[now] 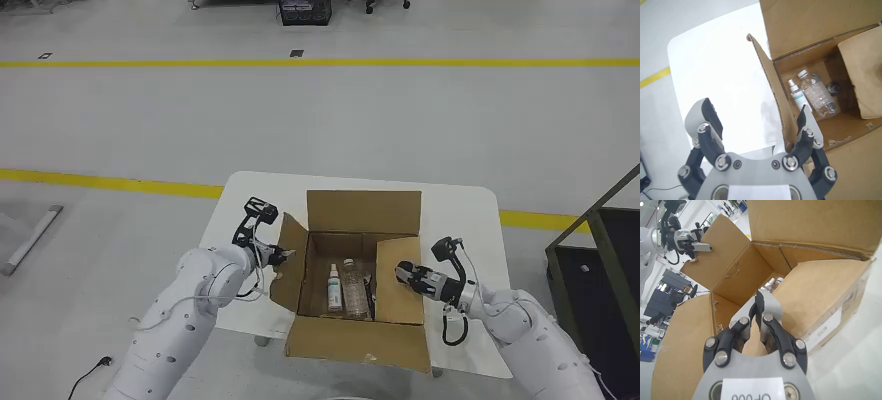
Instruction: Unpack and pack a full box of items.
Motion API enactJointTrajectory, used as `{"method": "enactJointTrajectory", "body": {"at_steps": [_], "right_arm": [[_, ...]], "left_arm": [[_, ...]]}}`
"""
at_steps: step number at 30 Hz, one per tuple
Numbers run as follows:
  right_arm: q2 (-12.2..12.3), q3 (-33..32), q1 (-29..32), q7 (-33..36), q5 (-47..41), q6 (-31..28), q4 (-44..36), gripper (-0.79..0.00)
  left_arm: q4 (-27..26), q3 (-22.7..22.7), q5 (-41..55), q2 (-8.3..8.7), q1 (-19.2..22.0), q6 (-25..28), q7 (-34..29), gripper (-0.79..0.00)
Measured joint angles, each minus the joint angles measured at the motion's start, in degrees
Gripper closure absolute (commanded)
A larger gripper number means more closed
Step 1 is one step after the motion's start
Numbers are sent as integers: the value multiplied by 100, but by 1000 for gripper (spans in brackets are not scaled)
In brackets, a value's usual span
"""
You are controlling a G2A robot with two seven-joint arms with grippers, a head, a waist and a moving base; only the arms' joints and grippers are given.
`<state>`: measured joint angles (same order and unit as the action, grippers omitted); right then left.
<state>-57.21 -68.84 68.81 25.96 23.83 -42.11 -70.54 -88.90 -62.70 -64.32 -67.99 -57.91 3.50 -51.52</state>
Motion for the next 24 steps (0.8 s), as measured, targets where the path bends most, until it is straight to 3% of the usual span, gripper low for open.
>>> {"method": "enactJointTrajectory", "body": {"at_steps": [9, 19, 24], "right_arm": [[-7, 7, -22, 2, 15, -6, 18, 0], [-9, 1, 21, -2, 20, 5, -13, 0], [5, -119, 98, -184, -34, -19, -128, 0]], "left_arm": [[299, 151, -842, -4, 2, -19, 195, -785], [651, 200, -985, -47, -9, -25, 367, -785], [514, 56, -693, -61, -8, 5, 349, -785]]}}
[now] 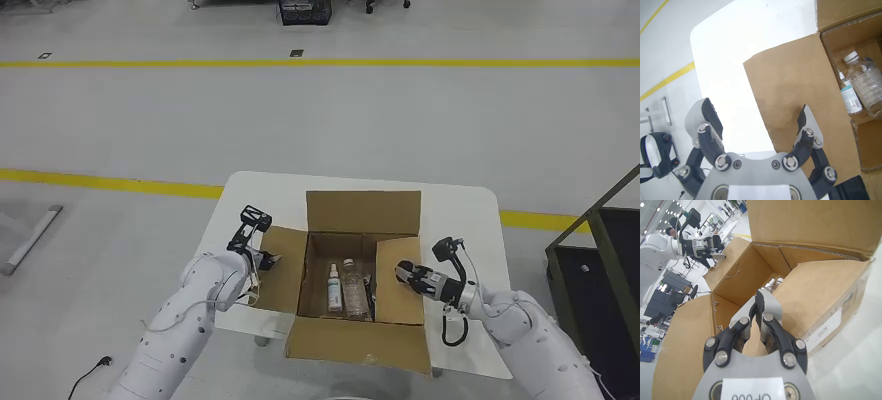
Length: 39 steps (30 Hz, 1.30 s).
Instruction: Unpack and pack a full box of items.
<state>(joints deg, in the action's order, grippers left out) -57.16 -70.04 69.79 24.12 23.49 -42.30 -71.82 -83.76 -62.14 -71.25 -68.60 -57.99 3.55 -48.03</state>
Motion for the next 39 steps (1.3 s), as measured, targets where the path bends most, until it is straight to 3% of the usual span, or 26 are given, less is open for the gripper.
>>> {"method": "enactJointTrajectory", "body": {"at_steps": [9, 12, 22, 31, 39], "right_arm": [[116, -896, 665, -1062, 191, 536, -562, 0], [129, -1032, 878, -1126, 278, 823, -495, 0], [-19, -419, 830, -978, 433, 968, 82, 0], [-202, 235, 520, -1064, 699, 972, 220, 0], [-193, 42, 557, -1247, 611, 879, 295, 0]], "left_arm": [[-900, -281, 256, 22, -49, 87, -201, -785], [-1215, -345, 321, 23, -88, 55, -191, -785], [-2109, -418, 1357, 0, -188, 419, -429, -785], [-2008, 29, 2507, -92, -63, 693, -590, -785], [-1763, 256, 3252, -152, 36, 747, -681, -785]]}}
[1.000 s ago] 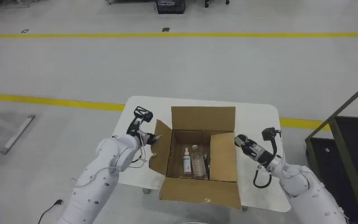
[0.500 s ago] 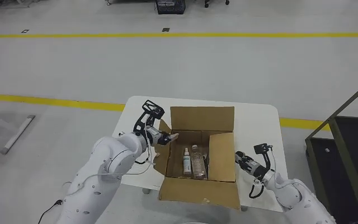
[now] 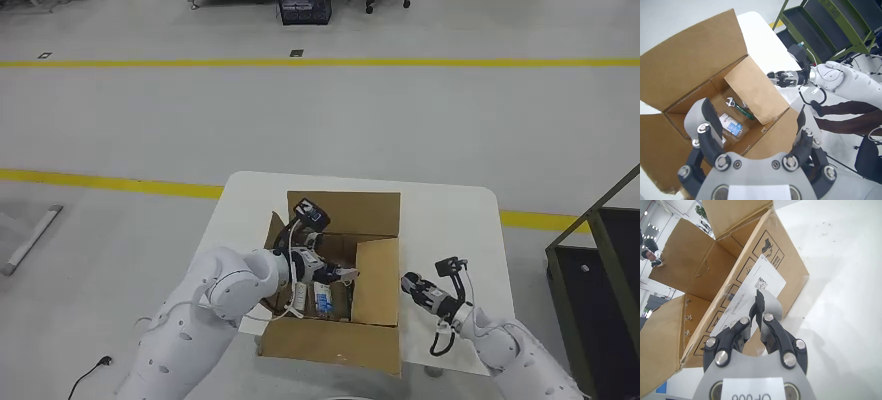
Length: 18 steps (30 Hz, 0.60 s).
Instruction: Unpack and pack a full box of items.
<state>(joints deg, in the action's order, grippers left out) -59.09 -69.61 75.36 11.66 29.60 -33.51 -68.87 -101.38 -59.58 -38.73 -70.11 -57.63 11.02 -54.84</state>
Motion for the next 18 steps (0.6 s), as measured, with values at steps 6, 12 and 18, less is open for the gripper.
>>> {"method": "enactJointTrajectory", "body": {"at_steps": [6, 12, 18], "right_arm": [[162, -673, 345, 91, -60, -331, -502, 0], [284, -1295, 856, 144, 107, -220, -1281, 0], [309, -1497, 1093, 222, 110, -102, -1596, 0]], "left_arm": [[-4, -2, -28, 1, -2, 0, 1, -785], [98, 101, 200, -26, -94, 10, 162, -785], [750, 717, 1128, -230, 189, -188, 438, -785]]}}
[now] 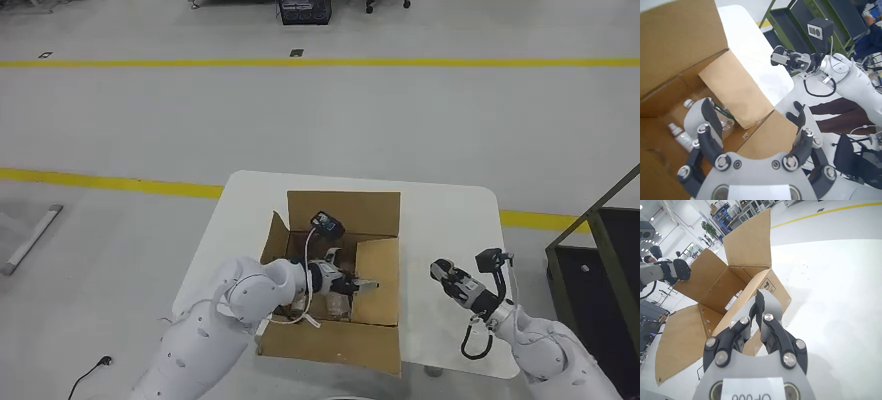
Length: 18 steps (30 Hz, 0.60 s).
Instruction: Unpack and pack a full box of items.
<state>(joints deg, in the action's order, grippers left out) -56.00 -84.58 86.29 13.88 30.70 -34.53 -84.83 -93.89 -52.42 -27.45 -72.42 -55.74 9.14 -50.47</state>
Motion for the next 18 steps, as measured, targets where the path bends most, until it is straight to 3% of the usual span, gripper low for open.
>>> {"method": "enactJointTrajectory", "body": {"at_steps": [10, 18], "right_arm": [[-3, -75, 154, 58, -17, 29, -70, 0], [-22, 24, 140, 180, 55, 32, -121, 0]], "left_arm": [[1984, 889, 521, -347, 692, 194, 238, -785], [2081, 911, 543, -358, 717, 204, 224, -785]]}}
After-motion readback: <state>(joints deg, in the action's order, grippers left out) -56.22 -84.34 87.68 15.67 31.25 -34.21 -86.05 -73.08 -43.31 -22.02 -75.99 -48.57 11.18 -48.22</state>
